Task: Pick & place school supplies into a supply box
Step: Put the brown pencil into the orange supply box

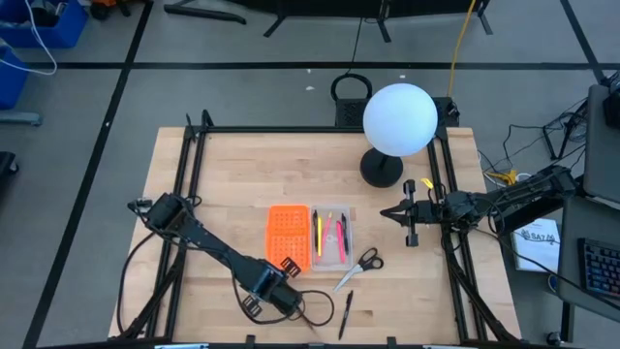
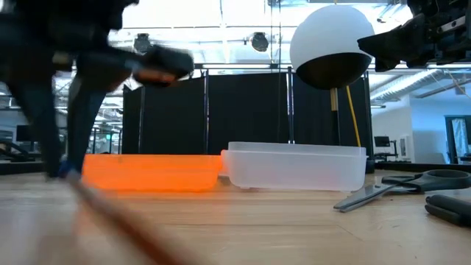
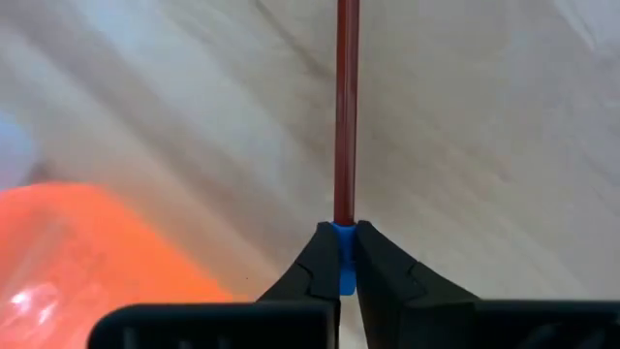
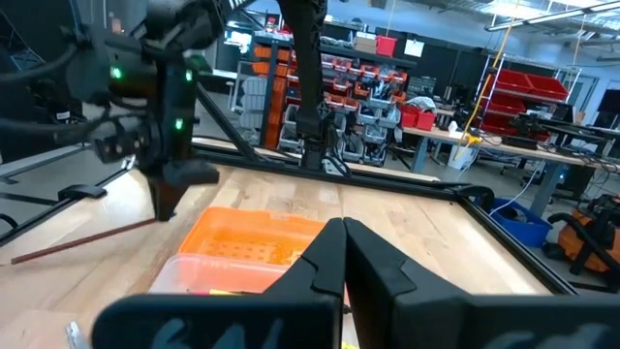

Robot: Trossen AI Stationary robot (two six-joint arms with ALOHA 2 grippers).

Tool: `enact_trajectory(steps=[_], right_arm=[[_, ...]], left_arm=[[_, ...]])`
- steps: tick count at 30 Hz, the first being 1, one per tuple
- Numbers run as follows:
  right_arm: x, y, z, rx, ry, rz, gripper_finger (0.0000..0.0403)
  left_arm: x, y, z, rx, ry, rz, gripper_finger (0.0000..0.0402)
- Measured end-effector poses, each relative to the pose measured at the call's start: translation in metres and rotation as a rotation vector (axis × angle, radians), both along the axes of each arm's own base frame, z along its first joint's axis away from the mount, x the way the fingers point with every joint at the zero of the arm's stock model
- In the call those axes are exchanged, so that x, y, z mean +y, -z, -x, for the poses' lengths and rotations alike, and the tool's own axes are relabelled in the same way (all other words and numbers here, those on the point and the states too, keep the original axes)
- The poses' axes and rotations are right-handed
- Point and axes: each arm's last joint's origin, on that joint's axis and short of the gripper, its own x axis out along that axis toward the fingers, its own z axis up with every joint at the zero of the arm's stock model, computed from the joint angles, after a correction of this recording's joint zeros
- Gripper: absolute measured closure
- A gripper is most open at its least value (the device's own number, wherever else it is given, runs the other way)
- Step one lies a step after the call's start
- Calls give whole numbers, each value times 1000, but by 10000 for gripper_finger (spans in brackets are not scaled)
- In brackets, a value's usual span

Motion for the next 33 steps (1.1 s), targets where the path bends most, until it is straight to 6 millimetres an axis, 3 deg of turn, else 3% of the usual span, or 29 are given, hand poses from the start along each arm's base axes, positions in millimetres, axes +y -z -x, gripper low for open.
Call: enact_trajectory(steps=[7,12,16,21,27,33], right_arm=[[0,0,0,1,0,0,403],[0,1,0,9,-1,-22,403],[0,3,0,27,-1,-35,403],[0,6,0,65,0,-54,403],[0,10,0,96,1,-79,403],[0,19,2,120,4,-73,403]], left_arm=[[2,-51,-10,-28,74,-123,385],[6,-98,-23,-158,313,-271,385],[29,-123,-37,-208,515,-446,385],[72,-119,-59,-162,710,-577,385],[125,-112,-85,-228,727,-494,385],[160,-107,-97,-318,812,-389,386]])
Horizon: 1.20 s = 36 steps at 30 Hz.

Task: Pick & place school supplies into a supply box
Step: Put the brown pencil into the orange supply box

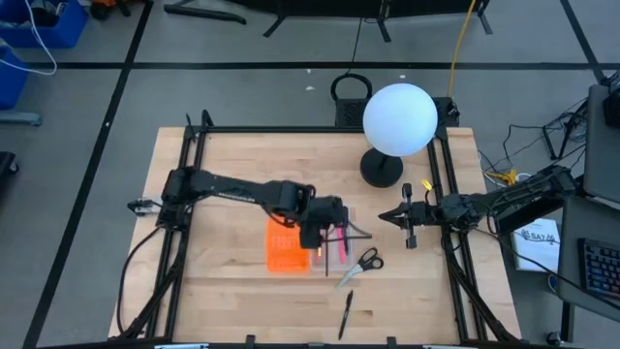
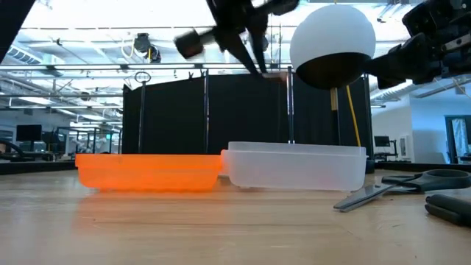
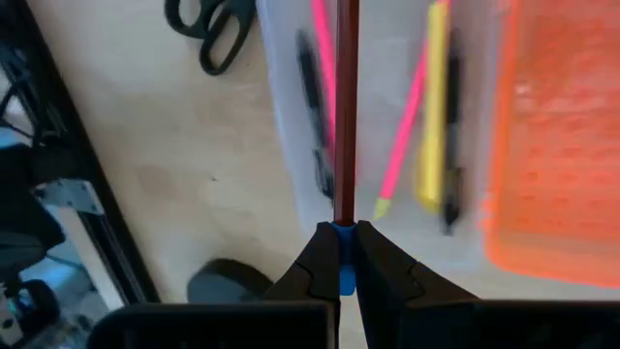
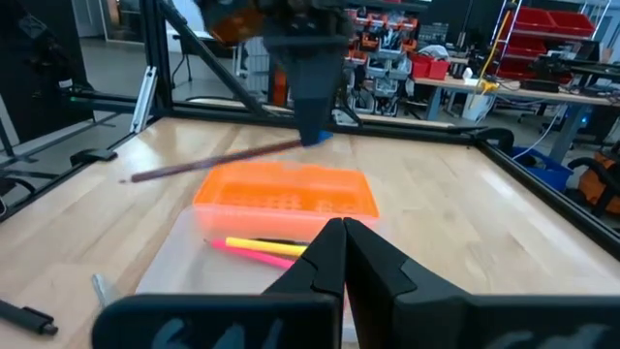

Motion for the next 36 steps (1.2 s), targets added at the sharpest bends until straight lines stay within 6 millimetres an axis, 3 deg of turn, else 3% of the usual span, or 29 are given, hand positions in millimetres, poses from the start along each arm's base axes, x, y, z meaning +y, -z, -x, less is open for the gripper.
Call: enact_trajectory(steps=[10,21,36], right_arm=[[0,-1,1,-63,2,-17,403],[0,-5,1,-103,1,-2,403],[0,-7,1,-125,1,47,403]], left_arm=[[42,37,-4,-7,76,82,386],[70,63,-2,-49,104,144,382],[87,90,5,-72,119,168,385]])
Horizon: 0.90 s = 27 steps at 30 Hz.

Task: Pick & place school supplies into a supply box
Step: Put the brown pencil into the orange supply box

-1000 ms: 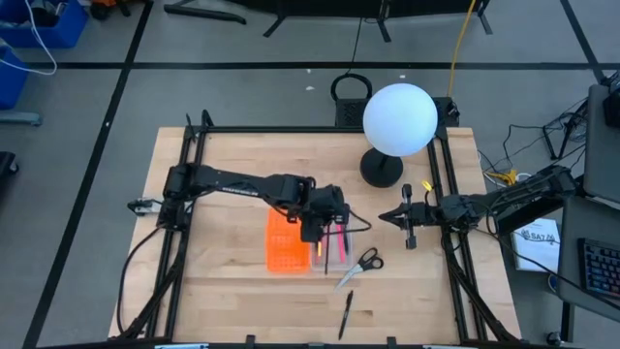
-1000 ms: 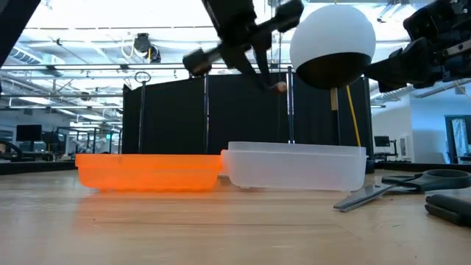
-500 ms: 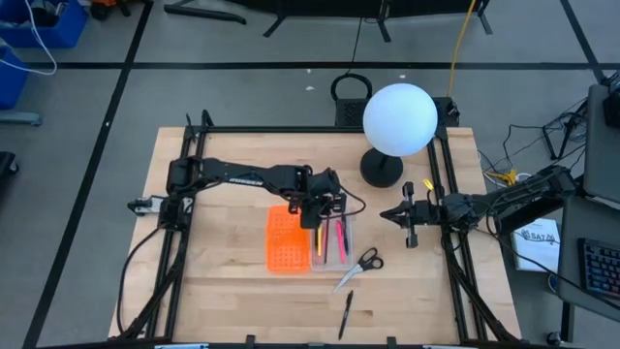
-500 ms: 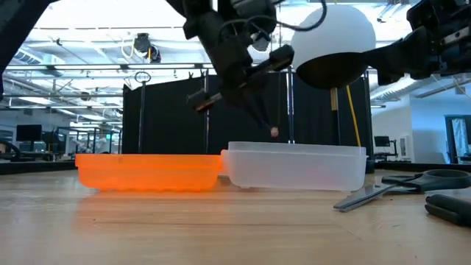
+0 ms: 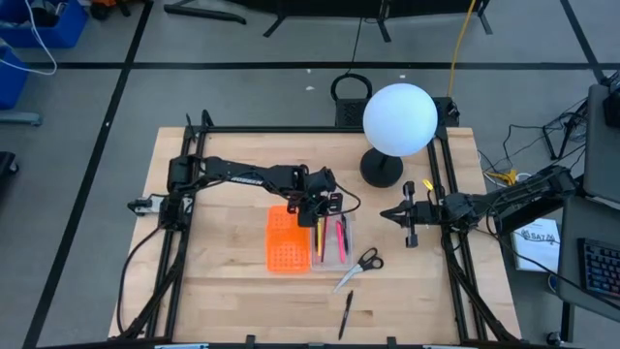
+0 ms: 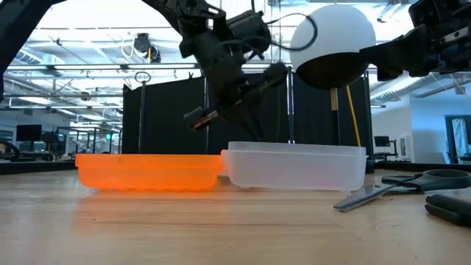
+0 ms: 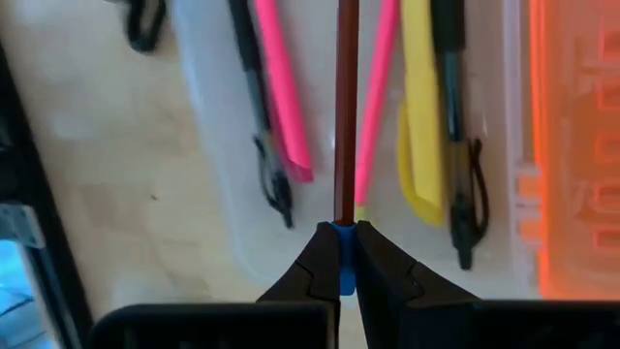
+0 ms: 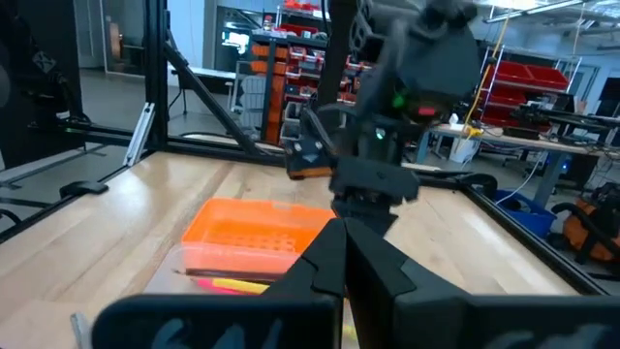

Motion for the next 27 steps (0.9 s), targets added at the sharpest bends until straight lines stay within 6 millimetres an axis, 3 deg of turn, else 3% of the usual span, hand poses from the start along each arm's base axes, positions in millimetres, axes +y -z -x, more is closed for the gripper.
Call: enact_trajectory(steps=[14,21,27], right_arm=[[0,0,0,-1,1,19,403],[0,-1,0,-7,1,25,403],[0,0,0,-4,2,25,403]], left_arm=[[11,5,3,-4,-15,19,385],[11,30,-2,57,-16,-53,384],[6,40,-6,68,-19,-113,378]])
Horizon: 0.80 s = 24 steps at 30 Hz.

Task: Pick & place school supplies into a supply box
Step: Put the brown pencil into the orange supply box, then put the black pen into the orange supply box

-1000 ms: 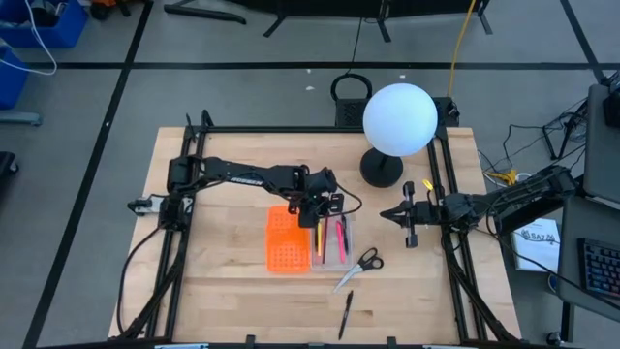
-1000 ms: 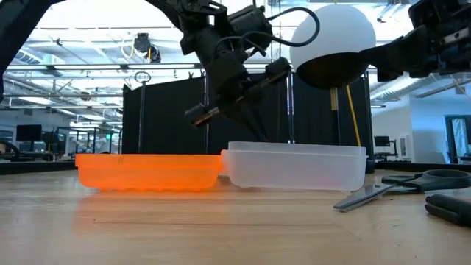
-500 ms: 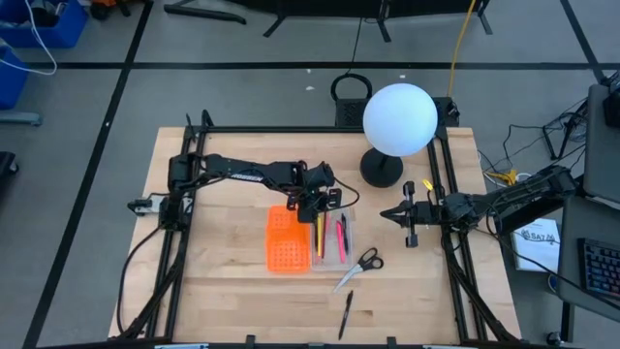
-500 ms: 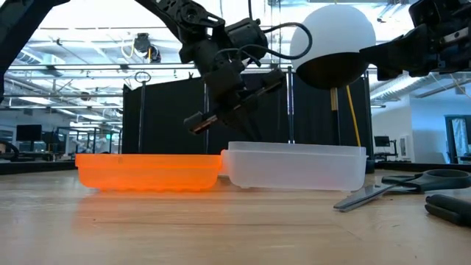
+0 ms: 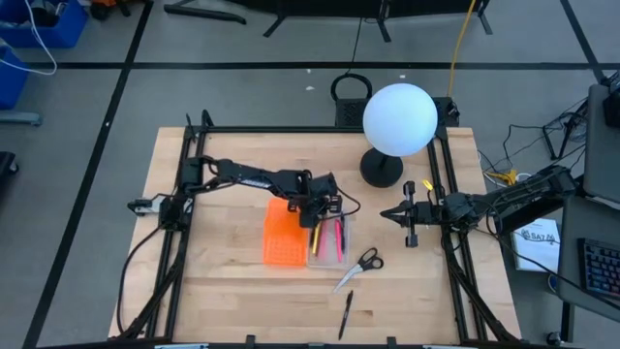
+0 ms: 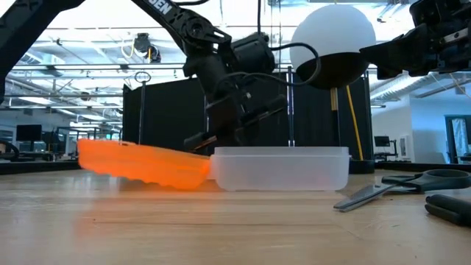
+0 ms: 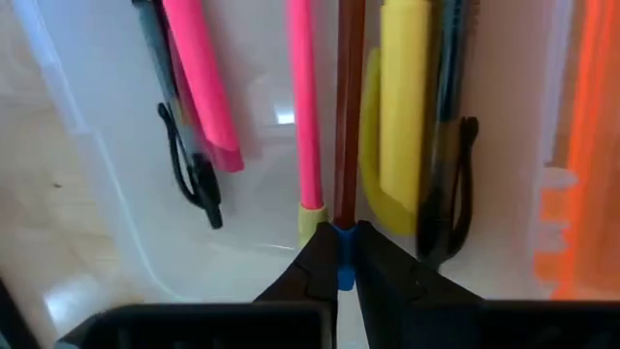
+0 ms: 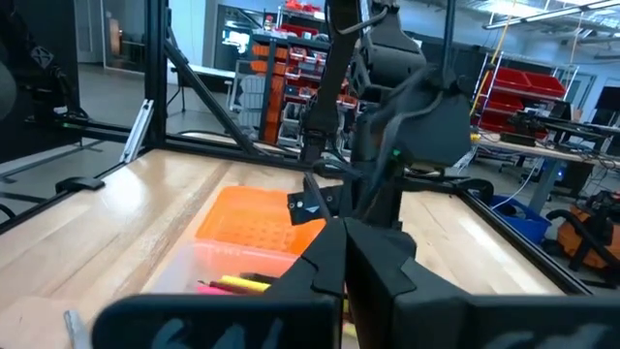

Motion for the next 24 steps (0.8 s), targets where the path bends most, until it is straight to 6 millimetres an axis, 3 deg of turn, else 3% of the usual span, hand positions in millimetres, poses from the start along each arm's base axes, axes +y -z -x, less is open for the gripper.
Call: enact_trajectory(steps=[17,21,24], right_arm=[[0,0,0,-1,0,0,403],[0,0,0,-2,0,0,403],[0,-1,0,-10,0,-2,403]], left_arm=[[-14,-4,-3,-19,-89,-131,282],[-19,-14,-4,-42,-110,-184,278],[-26,-35,0,-89,-163,-158,278]])
